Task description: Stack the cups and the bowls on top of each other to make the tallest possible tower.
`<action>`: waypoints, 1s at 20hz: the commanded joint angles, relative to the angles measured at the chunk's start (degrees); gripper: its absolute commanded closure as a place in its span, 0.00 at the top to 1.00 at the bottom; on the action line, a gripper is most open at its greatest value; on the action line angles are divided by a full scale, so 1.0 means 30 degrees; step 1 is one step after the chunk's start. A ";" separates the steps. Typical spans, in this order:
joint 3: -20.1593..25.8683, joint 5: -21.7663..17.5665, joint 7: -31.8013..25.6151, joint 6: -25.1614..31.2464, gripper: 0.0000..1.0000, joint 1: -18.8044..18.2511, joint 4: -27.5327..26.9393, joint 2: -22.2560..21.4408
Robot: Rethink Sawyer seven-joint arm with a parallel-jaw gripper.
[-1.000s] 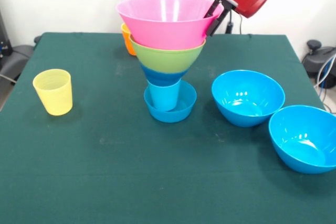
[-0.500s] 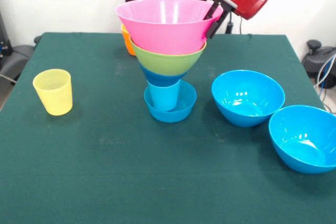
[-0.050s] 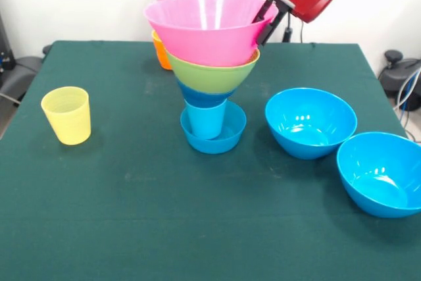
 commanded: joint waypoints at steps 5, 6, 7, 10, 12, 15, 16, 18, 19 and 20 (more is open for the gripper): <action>0.1197 -0.0220 0.1547 0.1623 1.00 -0.0199 -0.0953 0.0409; 0.1194 -0.0116 0.1680 0.1725 1.00 -0.0208 -0.0917 0.0391; 0.1258 -0.0024 0.1749 0.1631 1.00 -0.0218 -0.0823 0.0344; 0.1263 0.0270 0.2365 0.1205 1.00 -0.0234 -0.0671 0.0418; 0.1184 0.0195 0.2431 0.1067 1.00 -0.0162 -0.0740 0.0495; 0.0995 0.0001 0.2368 0.1198 1.00 -0.0037 -0.0960 0.0524; 0.0969 -0.0026 0.2334 0.1287 1.00 -0.0006 -0.0986 0.0495; 0.1011 0.0027 0.2312 0.1239 1.00 0.0002 -0.0868 0.0330; 0.1104 0.0125 0.2301 0.1156 1.00 -0.0037 -0.0738 0.0187; 0.1131 0.0179 0.2230 0.1243 1.00 -0.0141 -0.0802 0.0136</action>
